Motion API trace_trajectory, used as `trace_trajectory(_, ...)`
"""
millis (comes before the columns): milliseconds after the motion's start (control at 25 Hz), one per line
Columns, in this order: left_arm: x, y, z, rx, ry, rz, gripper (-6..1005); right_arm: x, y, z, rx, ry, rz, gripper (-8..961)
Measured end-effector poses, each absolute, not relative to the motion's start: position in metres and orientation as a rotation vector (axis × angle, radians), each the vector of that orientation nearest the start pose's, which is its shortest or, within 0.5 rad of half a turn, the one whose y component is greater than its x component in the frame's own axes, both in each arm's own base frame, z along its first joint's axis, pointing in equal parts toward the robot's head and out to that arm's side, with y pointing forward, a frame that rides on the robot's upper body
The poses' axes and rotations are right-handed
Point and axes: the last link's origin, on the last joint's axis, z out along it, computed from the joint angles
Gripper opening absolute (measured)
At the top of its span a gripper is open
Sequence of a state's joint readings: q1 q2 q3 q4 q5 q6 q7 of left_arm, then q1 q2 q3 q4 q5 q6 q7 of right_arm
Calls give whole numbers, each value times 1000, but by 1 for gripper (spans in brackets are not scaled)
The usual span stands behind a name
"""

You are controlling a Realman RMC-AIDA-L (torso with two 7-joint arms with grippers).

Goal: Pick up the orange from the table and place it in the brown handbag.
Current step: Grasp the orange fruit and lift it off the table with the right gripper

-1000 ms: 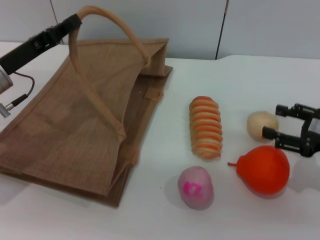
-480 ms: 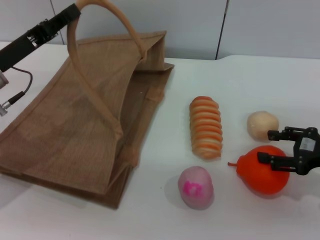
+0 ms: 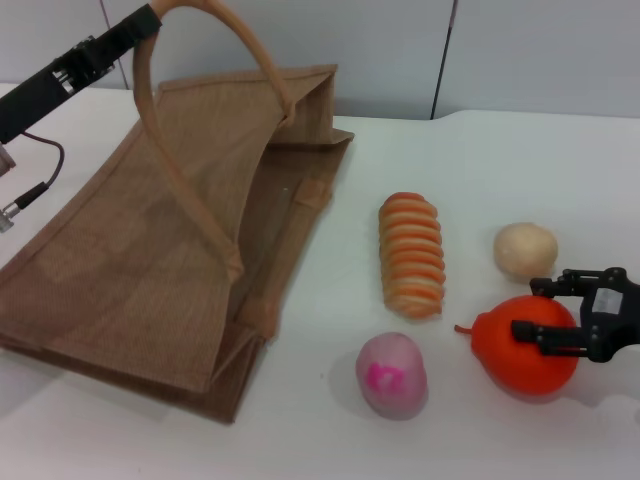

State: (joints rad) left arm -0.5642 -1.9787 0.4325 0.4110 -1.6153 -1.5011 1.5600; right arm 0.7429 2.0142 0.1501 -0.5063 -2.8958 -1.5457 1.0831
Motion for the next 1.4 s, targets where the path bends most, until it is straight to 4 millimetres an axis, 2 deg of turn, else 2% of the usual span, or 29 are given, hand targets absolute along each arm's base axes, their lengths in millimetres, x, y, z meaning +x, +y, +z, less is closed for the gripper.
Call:
trace_trajectory(200,-271,372,83,-2007,-993,-1414,122,310,335,8,-2774,570,326,697)
trace_trajectory(640,-271,372,83,-2007,-994,-1414,120,311,335,7,-2792,591,291,456)
trace_trajectory(960,-269,373,81,-2008,-1005,-1423,120,311,337,6,-2785,581,276,351)
trace_trajectory(1120,-270,373,82,-2012,-1002,-1419,120,306,339,8,-2772,560,324,312)
trace_trajectory(1400,-267,372,82,-2030,-993,-1430,120,294,340,27,-2739,475,459,256)
